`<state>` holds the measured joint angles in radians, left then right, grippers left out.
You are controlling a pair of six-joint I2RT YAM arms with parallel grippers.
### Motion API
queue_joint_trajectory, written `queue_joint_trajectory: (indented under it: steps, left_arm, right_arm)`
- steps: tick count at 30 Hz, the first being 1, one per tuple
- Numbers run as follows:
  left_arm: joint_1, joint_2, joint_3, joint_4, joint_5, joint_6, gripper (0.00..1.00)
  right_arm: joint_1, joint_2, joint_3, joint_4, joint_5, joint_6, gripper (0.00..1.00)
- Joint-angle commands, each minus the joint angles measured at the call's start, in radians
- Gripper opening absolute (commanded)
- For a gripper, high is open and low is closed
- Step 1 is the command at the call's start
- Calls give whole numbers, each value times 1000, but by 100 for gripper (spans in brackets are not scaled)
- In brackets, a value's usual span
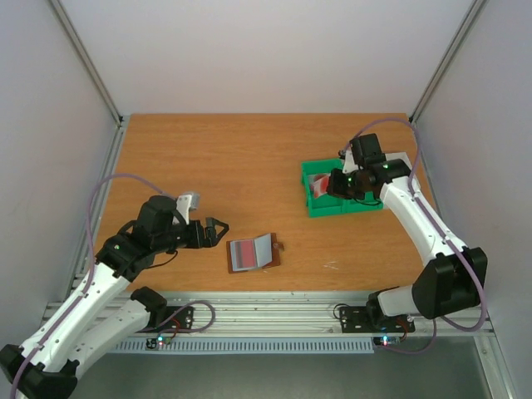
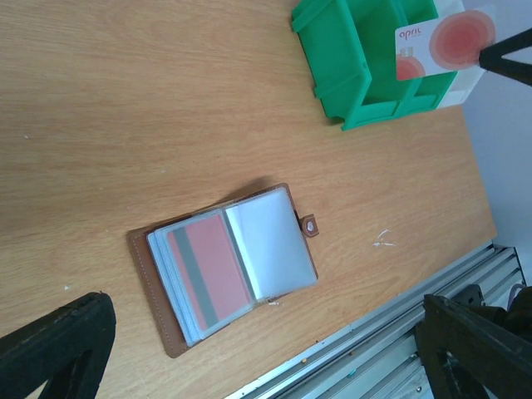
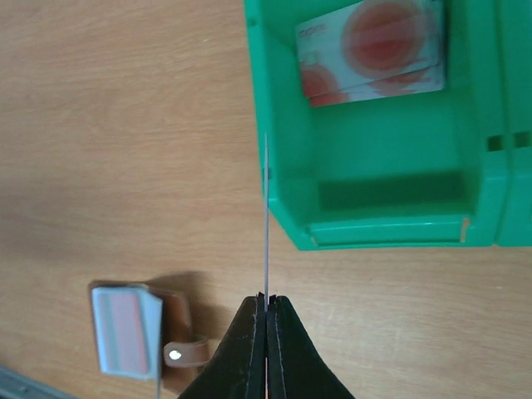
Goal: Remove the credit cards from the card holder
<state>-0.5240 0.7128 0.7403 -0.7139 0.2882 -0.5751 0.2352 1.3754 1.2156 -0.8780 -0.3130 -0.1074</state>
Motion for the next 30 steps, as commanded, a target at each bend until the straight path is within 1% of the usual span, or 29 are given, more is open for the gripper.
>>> queue_joint_trajectory:
  steps: [1, 3, 5, 10, 13, 18, 30]
  left_arm:
    - [1, -12, -11, -4, 15, 33, 99]
    - [1, -10, -9, -10, 13, 28, 99]
    - [1, -6, -4, -19, 10, 23, 99]
    - [1, -11, -6, -24, -1, 17, 99]
    - [1, -7, -5, -26, -3, 14, 99]
    - [1, 3, -12, -18, 4, 8, 100]
    - [1, 36, -14, 1, 1, -10, 99]
  right_arm:
    - [-26, 28, 62, -19, 116, -42, 1]
    - [-39, 57, 76, -22, 145, -59, 1]
    - [-57, 81, 85, -11, 139, -80, 1]
    - [-110, 146, 119, 9, 76, -105, 1]
    - [-132, 180, 137, 30, 12, -114, 1]
    - [-139, 251, 158, 52, -65, -121, 1]
    - [-140, 380, 219, 61, -108, -161, 1]
